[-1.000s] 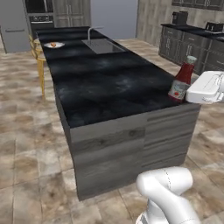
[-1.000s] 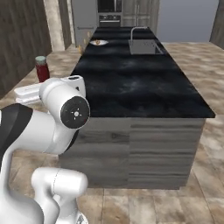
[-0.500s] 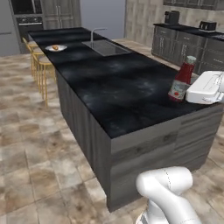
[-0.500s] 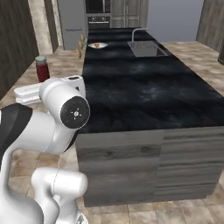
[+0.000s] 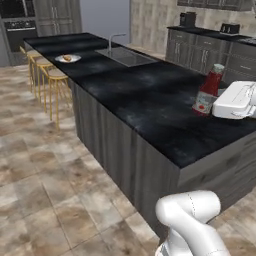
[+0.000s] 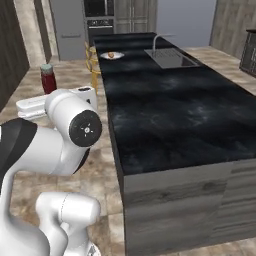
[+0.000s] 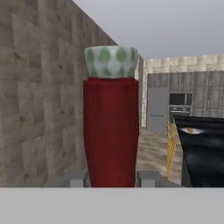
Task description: Move the hot dog bun to the plate on the dining table and place the condiment next to that plate. Then navigate to the fridge and take the sausage and place it on the plate as well.
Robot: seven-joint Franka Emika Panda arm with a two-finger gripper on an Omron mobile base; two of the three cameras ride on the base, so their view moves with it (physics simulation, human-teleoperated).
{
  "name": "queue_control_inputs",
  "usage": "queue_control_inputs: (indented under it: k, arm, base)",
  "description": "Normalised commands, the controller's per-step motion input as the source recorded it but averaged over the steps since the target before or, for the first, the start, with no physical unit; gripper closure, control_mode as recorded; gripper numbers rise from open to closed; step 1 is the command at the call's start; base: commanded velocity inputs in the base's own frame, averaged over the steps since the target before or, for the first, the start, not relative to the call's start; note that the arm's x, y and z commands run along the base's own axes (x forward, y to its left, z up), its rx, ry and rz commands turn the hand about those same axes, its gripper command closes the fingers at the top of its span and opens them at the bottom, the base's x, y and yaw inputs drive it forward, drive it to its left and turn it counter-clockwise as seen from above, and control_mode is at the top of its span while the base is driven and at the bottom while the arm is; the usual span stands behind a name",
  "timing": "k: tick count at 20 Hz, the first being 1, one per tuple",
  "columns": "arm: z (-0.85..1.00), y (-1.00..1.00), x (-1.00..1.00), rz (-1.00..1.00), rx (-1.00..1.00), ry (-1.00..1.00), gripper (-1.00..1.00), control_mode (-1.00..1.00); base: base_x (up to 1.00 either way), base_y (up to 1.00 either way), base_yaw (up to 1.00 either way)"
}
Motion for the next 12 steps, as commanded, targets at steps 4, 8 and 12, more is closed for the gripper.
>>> queue_control_inputs:
  k: [4,8,12]
  arm:
    - [0.0,0.0,0.0,0.0,0.0,0.0,1.0,1.0]
    - [0.0,0.0,0.0,0.0,0.0,0.0,1.0,1.0]
    - [0.0,0.0,0.0,0.0,0.0,0.0,1.0,1.0]
  base:
    - [0.46,1.0,-0.25]
    - [0.45,1.0,-0.25]
    - [0.46,1.0,-0.25]
